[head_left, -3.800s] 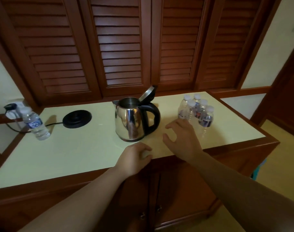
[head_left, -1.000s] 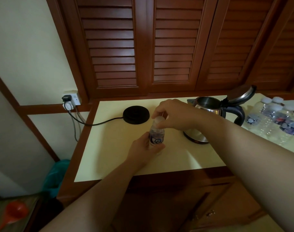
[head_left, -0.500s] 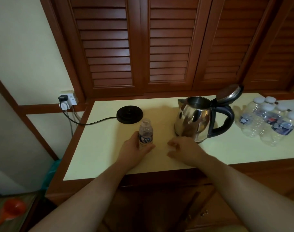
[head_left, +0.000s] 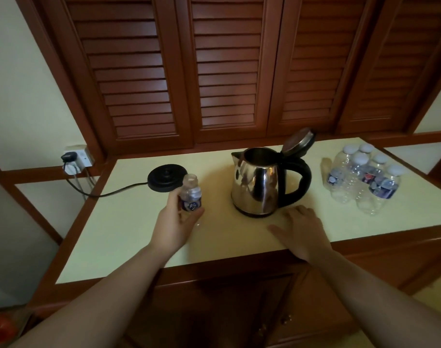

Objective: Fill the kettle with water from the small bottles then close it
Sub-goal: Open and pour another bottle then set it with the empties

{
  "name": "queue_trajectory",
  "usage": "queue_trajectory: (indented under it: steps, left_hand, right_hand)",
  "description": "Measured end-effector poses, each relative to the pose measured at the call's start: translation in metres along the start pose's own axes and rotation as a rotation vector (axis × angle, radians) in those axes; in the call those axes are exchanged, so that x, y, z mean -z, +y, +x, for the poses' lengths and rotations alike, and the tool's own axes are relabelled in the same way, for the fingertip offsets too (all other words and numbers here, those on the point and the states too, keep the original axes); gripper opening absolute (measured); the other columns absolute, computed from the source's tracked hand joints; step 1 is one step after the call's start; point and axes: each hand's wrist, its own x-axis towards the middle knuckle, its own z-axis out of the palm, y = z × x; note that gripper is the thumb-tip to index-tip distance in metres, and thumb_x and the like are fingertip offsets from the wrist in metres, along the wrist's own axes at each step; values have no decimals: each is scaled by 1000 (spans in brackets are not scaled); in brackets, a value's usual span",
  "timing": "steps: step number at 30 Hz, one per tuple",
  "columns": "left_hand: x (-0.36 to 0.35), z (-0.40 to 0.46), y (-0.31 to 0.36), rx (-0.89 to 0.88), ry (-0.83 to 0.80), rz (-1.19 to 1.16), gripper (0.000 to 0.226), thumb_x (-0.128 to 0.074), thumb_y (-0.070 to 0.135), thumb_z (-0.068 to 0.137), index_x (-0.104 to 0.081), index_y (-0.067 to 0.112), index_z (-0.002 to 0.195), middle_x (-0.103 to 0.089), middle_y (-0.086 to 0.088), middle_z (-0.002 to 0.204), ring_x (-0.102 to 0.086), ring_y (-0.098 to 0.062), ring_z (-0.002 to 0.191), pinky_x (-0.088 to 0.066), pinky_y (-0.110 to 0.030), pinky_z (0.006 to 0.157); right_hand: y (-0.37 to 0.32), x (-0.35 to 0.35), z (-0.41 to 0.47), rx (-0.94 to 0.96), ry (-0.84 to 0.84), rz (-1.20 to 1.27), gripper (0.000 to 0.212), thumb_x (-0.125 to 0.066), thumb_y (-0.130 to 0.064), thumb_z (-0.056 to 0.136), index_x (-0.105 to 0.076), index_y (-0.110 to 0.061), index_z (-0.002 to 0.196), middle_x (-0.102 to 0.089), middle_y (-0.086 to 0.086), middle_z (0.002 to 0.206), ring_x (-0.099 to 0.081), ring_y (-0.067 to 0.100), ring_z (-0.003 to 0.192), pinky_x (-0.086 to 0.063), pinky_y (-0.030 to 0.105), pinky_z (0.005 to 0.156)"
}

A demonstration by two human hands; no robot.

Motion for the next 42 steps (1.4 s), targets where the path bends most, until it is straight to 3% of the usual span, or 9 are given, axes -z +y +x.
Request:
queue_trajectory:
  steps: [3,5,7,9,12,17,25,31,42]
  left_hand:
    - [-2,19,22,-44,-21,8,55,-75,39,93,-45,36,139,-67,22,117,-65,10,101,-53,-19,84]
    - [-4,36,37,-68,-43,17,54,-75,40,93,-47,35,138,-67,21,115,-64,10,100,-54,-24,86]
    - [-7,54,52,-104,-74,54,54,-75,39,93,-47,32,140,-68,20,113,-64,10,98,-51,-21,82]
    - [-10,68,66,-164,-103,126,56,-75,39,93,-47,32,141,-67,20,111,-65,9,96,-47,-17,78]
    - [-10,86,81,-270,-165,234,59,-76,42,92,-46,32,142,-67,16,117,-65,1,100,-49,-21,81]
    - [0,113,91,-390,-294,491,69,-74,47,92,-42,32,151,-59,3,134,-58,-15,120,-49,-38,104]
    - [18,133,118,-475,-408,809,74,-65,56,94,-33,33,157,-46,8,114,-54,-17,106,-48,-36,89]
    - [25,144,128,-507,-434,903,73,-63,57,95,-30,35,157,-43,10,115,-51,-14,103,-42,-32,81]
    - [35,150,144,-568,-453,1035,72,-59,59,97,-31,33,158,-48,2,123,-48,-16,103,-44,-34,79]
  right_hand:
    - [5,-2,2,-43,-102,-23,102,-39,-87,85,-28,-20,160,-27,6,166,-22,27,153,-21,47,126]
    - [5,-3,3,-6,-136,-41,109,-27,-92,83,-12,-20,164,-12,6,172,-8,25,158,-7,50,128]
    - [6,-4,3,2,-135,-45,110,-23,-93,83,-8,-21,165,-8,5,172,-4,24,159,-4,50,127]
    - [9,-5,3,15,-123,-41,108,-23,-92,84,-9,-21,165,-10,5,172,-5,23,159,-6,50,128]
    - [11,-6,4,40,-118,-34,104,-26,-88,86,-11,-22,164,-12,5,172,-6,22,159,-6,50,128]
    - [11,-4,3,33,-125,-24,100,-29,-84,89,-11,-21,165,-11,4,172,-4,22,159,-3,49,128]
    - [13,-8,4,42,-90,-14,96,-31,-82,90,-15,-22,163,-16,4,171,-7,23,158,-5,49,128]
    - [15,-9,3,58,-68,-7,94,-31,-82,90,-18,-23,162,-19,5,170,-10,24,158,-6,49,127]
    - [14,-6,2,68,-64,5,90,-34,-79,92,-23,-22,161,-23,5,169,-13,25,157,-10,51,128]
